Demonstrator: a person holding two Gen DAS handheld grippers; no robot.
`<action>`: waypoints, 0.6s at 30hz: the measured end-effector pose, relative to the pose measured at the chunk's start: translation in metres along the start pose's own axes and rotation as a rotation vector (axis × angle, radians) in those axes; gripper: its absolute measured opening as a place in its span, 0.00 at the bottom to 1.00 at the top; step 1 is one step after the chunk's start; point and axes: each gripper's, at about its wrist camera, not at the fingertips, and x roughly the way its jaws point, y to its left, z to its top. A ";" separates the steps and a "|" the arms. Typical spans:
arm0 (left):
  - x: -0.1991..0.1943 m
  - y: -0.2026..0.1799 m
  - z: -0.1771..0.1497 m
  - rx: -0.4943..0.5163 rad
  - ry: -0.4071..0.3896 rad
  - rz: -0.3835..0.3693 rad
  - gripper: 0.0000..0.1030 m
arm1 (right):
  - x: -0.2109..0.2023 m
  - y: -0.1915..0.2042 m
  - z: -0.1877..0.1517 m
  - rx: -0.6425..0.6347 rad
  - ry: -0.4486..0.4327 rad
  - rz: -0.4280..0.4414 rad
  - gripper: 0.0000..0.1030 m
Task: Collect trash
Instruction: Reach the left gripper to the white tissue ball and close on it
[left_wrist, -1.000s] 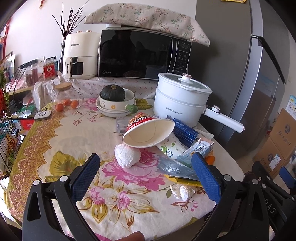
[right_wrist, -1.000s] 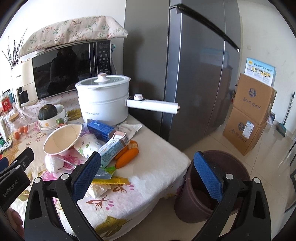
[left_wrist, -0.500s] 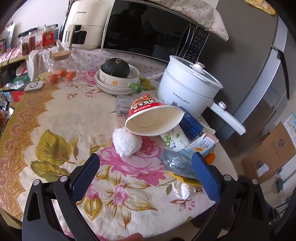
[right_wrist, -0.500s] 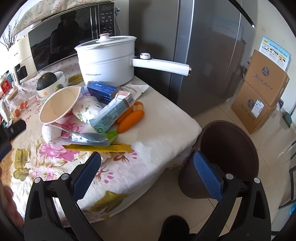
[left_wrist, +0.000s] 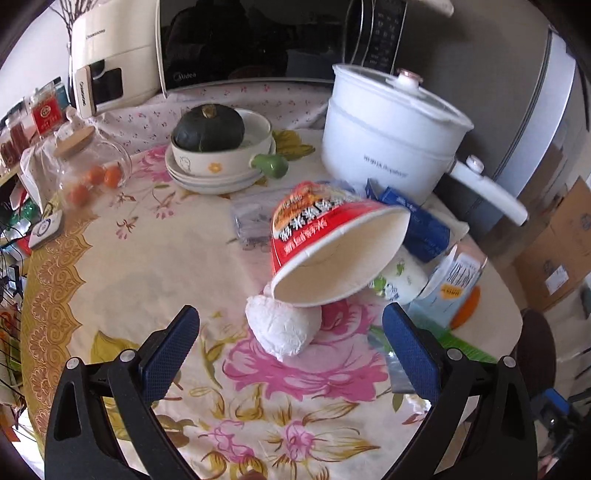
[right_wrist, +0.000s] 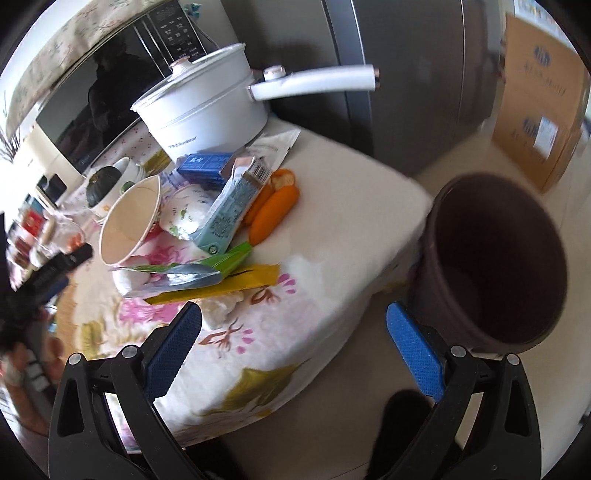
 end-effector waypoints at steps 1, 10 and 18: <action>0.003 0.001 -0.002 0.005 0.021 -0.013 0.94 | 0.003 -0.002 0.000 0.018 0.020 0.017 0.93; 0.053 0.040 -0.013 -0.302 0.152 -0.096 0.91 | 0.024 -0.031 -0.003 0.259 0.178 0.199 0.93; 0.090 0.044 -0.012 -0.386 0.163 -0.114 0.74 | 0.018 -0.023 0.004 0.166 0.072 0.150 0.93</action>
